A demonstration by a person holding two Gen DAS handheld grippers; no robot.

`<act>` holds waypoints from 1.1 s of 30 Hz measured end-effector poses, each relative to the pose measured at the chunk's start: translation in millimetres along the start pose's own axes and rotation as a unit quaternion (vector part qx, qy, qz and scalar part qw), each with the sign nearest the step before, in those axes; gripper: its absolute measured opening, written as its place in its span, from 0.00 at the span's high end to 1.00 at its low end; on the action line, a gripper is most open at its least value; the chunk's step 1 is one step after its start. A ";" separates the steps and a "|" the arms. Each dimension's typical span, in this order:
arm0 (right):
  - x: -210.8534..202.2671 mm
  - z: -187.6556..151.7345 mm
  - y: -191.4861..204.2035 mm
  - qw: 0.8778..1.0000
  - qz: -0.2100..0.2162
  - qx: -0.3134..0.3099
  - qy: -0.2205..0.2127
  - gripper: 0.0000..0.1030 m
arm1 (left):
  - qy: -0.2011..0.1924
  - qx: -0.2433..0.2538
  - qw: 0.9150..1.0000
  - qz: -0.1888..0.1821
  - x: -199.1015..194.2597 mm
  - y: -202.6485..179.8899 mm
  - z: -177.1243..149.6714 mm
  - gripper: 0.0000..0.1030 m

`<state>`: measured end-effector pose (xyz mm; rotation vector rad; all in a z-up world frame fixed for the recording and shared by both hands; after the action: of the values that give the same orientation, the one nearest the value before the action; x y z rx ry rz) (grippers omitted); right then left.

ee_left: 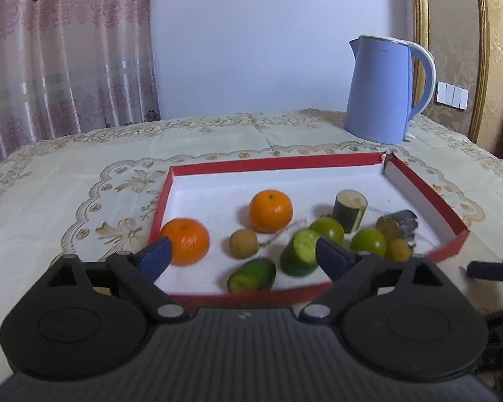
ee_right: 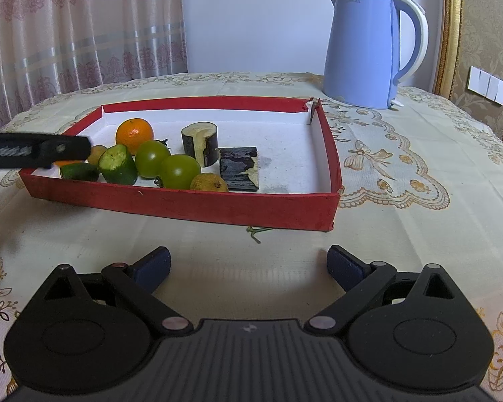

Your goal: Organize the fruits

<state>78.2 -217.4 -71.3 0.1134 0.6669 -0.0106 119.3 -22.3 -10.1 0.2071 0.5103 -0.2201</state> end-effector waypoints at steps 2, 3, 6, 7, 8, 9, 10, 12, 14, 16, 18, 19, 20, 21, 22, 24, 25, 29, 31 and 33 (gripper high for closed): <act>-1.8 -1.0 2.4 1.000 -0.006 0.000 -0.002 0.02 | -0.004 -0.010 1.000 0.004 -9.9 2.7 -4.0 0.02; -3.0 -1.3 3.8 1.000 -0.005 0.002 -0.001 0.02 | -0.010 -0.013 1.000 0.007 -15.1 4.2 -5.3 0.01; -8.6 -1.7 12.7 1.000 0.018 0.007 0.005 0.02 | -0.020 -0.022 0.999 0.021 -28.4 9.3 -8.1 0.00; -11.4 -1.2 16.5 1.000 0.021 0.005 0.002 0.02 | -0.021 -0.025 0.999 0.025 -31.8 10.8 -9.1 0.00; -14.9 0.3 20.7 1.000 0.016 0.003 -0.004 0.02 | -0.020 -0.026 0.999 0.028 -34.8 12.0 -10.0 0.00; -17.3 2.2 23.1 1.000 0.010 0.002 -0.010 0.02 | -0.020 -0.030 0.999 0.031 -37.7 13.7 -11.1 0.00; -19.1 4.4 25.4 1.000 0.009 -0.001 -0.016 0.02 | -0.020 -0.034 0.999 0.034 -40.5 15.5 -12.7 0.00; -22.9 7.4 30.8 1.000 0.000 -0.006 -0.023 0.02 | -0.016 -0.038 0.998 0.043 -43.8 19.2 -16.7 0.00; -25.6 10.0 32.7 0.999 -0.009 -0.003 -0.031 0.02 | -0.016 -0.042 0.998 0.047 -47.3 22.1 -20.8 0.00; -25.5 12.7 33.7 1.000 -0.007 0.000 -0.028 0.02 | -0.017 -0.048 0.998 0.048 -51.0 24.8 -24.0 0.00; -26.3 14.2 34.4 1.000 -0.003 0.011 -0.027 0.02 | -0.018 -0.052 0.997 0.052 -54.3 27.3 -26.1 0.00; -26.5 15.0 34.6 1.000 0.000 0.014 -0.026 0.02 | -0.018 -0.054 0.997 0.052 -55.3 27.7 -26.1 0.00; -26.3 15.7 36.2 1.000 0.003 0.015 -0.022 0.02 | -0.017 -0.055 0.997 0.050 -56.3 28.0 -26.2 0.00; -26.1 16.7 37.8 1.000 0.006 0.017 -0.018 0.02 | -0.015 -0.057 0.997 0.047 -56.8 27.9 -25.8 0.00; -26.8 17.7 38.8 1.000 0.009 0.021 -0.019 0.02 | -0.014 -0.057 0.997 0.045 -57.8 27.7 -26.2 0.00; -28.6 19.4 41.3 0.999 0.009 0.023 -0.024 0.02 | -0.016 -0.055 0.997 0.047 -58.7 26.8 -25.8 0.00; -29.0 20.5 43.1 0.999 0.004 0.020 -0.026 0.02 | -0.015 -0.052 0.997 0.048 -58.4 26.2 -25.8 0.00; -31.5 21.9 50.2 0.999 -0.009 0.004 -0.031 0.02 | -0.010 -0.049 0.998 0.044 -57.2 24.4 -26.5 0.00; -31.6 22.4 52.0 0.999 -0.011 0.001 -0.031 0.02 | -0.009 -0.050 0.998 0.046 -57.0 24.7 -26.7 0.00; -32.2 23.0 53.4 0.999 -0.010 0.001 -0.030 0.02 | -0.006 -0.050 0.998 0.044 -56.3 24.5 -26.4 0.00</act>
<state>69.5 -167.7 -28.0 0.1082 0.6081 -0.0342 65.7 16.5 -0.8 0.1304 0.4978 -0.1093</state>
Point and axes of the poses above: each gripper's, at about its wrist camera, not at the fingertips, and x roughly the way its jaws point, y to its left, z to its top, the point moved 5 cm from there along x, roughly the way its jaws point, and after that the axes turned 8 degrees about x, right-handed, at the moved point
